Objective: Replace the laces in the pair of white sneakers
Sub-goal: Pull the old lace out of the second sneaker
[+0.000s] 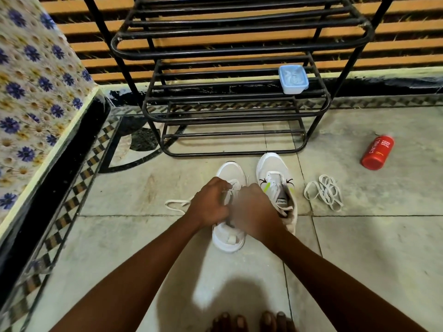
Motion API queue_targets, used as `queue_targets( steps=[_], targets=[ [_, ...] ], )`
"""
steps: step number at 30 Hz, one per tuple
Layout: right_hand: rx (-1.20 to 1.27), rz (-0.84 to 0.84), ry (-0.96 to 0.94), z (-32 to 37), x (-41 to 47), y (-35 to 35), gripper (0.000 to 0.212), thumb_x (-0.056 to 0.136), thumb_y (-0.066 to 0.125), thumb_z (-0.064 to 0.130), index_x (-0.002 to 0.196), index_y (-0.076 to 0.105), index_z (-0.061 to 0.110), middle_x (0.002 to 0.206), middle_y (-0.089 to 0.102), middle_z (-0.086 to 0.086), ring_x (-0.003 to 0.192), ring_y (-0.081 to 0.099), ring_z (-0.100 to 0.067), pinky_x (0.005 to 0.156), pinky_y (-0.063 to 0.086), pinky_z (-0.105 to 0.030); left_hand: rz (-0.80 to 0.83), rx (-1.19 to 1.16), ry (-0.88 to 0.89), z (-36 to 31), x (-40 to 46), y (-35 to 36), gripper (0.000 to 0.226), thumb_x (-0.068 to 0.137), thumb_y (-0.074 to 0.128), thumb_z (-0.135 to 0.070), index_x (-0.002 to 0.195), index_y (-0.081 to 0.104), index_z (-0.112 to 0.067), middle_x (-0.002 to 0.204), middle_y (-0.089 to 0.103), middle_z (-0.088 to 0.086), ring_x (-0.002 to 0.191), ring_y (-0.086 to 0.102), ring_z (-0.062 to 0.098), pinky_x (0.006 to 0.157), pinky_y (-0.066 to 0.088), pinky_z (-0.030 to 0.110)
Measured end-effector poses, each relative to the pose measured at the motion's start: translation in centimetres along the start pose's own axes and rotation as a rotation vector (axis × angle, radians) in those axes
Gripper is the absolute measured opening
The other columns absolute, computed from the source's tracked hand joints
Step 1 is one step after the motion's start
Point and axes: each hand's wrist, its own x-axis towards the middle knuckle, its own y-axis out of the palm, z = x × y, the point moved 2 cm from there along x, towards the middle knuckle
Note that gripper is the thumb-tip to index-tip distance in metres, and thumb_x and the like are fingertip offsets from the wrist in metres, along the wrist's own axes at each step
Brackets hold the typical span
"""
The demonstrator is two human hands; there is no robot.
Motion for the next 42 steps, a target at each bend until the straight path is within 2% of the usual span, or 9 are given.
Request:
queue_targets(
  steps=[7, 15, 20, 24, 28, 33, 38, 40, 42],
  targets=[
    [0.032, 0.008, 0.043, 0.2, 0.0, 1.3, 0.045, 0.064, 0.052, 0.015, 0.106, 0.061, 0.001, 0.106, 0.059, -0.016, 0.093, 0.060, -0.038, 0.081, 0.054, -0.045, -0.054, 0.172, 0.056, -0.8, 1.2, -0.1, 0.024, 0.083, 0.067, -0.022, 0.107, 0.068, -0.019, 0.111, 0.064, -0.004, 0.099, 0.065, 0.022, 0.080, 0.052, 0.037],
    [0.019, -0.013, 0.074, -0.3, -0.1, 2.0, 0.042, 0.073, 0.044, 0.017, 0.109, 0.062, 0.005, 0.108, 0.061, -0.014, 0.096, 0.060, -0.036, 0.084, 0.052, -0.042, 0.030, 0.552, 0.190, -2.7, 2.4, 0.2, 0.011, 0.093, 0.056, -0.024, 0.100, 0.053, -0.017, 0.103, 0.061, 0.005, 0.092, 0.064, 0.037, 0.069, 0.041, 0.038],
    [-0.013, -0.055, 0.089, -0.4, -0.5, 2.4, 0.050, 0.077, 0.038, 0.020, 0.116, 0.065, 0.004, 0.111, 0.065, -0.015, 0.102, 0.063, -0.035, 0.090, 0.053, -0.040, -0.232, 0.193, 0.042, -1.4, 1.4, -0.2, 0.012, 0.094, 0.059, -0.019, 0.092, 0.050, -0.012, 0.094, 0.067, 0.014, 0.084, 0.062, 0.036, 0.069, 0.043, 0.040],
    [-0.003, -0.066, 0.097, -0.1, -0.6, 2.6, 0.045, 0.078, 0.044, 0.011, 0.118, 0.064, 0.001, 0.115, 0.064, -0.017, 0.104, 0.064, -0.036, 0.095, 0.045, -0.034, -0.454, -0.281, -0.361, -0.5, 1.8, -1.0, 0.011, 0.088, 0.064, -0.010, 0.081, 0.057, -0.007, 0.080, 0.067, 0.009, 0.079, 0.066, 0.029, 0.070, 0.053, 0.037],
    [-0.079, -0.020, 0.096, -0.3, -0.4, 3.3, 0.046, 0.073, 0.059, -0.006, 0.118, 0.061, 0.003, 0.119, 0.062, -0.015, 0.104, 0.066, -0.035, 0.090, 0.049, -0.035, -0.346, -0.493, -0.232, -0.8, 1.9, -0.8, 0.011, 0.089, 0.059, -0.005, 0.088, 0.055, -0.015, 0.081, 0.072, 0.004, 0.075, 0.072, 0.019, 0.076, 0.060, 0.042],
    [-0.106, 0.017, 0.130, -0.4, -0.2, 3.7, 0.046, 0.071, 0.056, -0.009, 0.116, 0.060, 0.002, 0.114, 0.063, -0.017, 0.099, 0.066, -0.038, 0.082, 0.057, -0.041, -0.170, 0.039, 0.058, -1.0, 2.0, -1.0, 0.016, 0.089, 0.060, -0.030, 0.102, 0.070, -0.030, 0.089, 0.063, -0.019, 0.104, 0.054, 0.014, 0.091, 0.042, 0.039],
    [-0.125, 0.024, 0.197, -0.1, -0.8, 3.8, 0.055, 0.076, 0.056, -0.006, 0.130, 0.057, 0.003, 0.128, 0.061, -0.016, 0.107, 0.065, -0.040, 0.086, 0.056, -0.045, -0.124, 0.380, 0.062, -1.0, 2.8, -1.5, 0.017, 0.100, 0.061, -0.036, 0.098, 0.077, -0.030, 0.089, 0.043, -0.016, 0.106, 0.043, 0.020, 0.083, 0.034, 0.038],
    [-0.133, 0.029, 0.200, -0.1, -0.9, 4.0, 0.061, 0.072, 0.060, -0.007, 0.131, 0.056, 0.001, 0.130, 0.060, -0.017, 0.108, 0.065, -0.040, 0.087, 0.056, -0.045, -0.163, 0.244, -0.067, -0.3, 3.1, -1.8, 0.019, 0.100, 0.061, -0.032, 0.088, 0.075, -0.029, 0.090, 0.058, -0.015, 0.100, 0.050, 0.018, 0.083, 0.043, 0.039],
    [-0.142, 0.037, 0.198, -0.3, -0.8, 4.2, 0.066, 0.068, 0.062, -0.008, 0.133, 0.055, 0.000, 0.132, 0.059, -0.019, 0.111, 0.063, -0.041, 0.091, 0.055, -0.044, -0.265, -0.329, -0.274, -0.6, 3.4, -2.4, 0.023, 0.100, 0.057, -0.018, 0.083, 0.073, -0.017, 0.087, 0.072, 0.000, 0.086, 0.067, 0.022, 0.074, 0.057, 0.033]
  ],
)
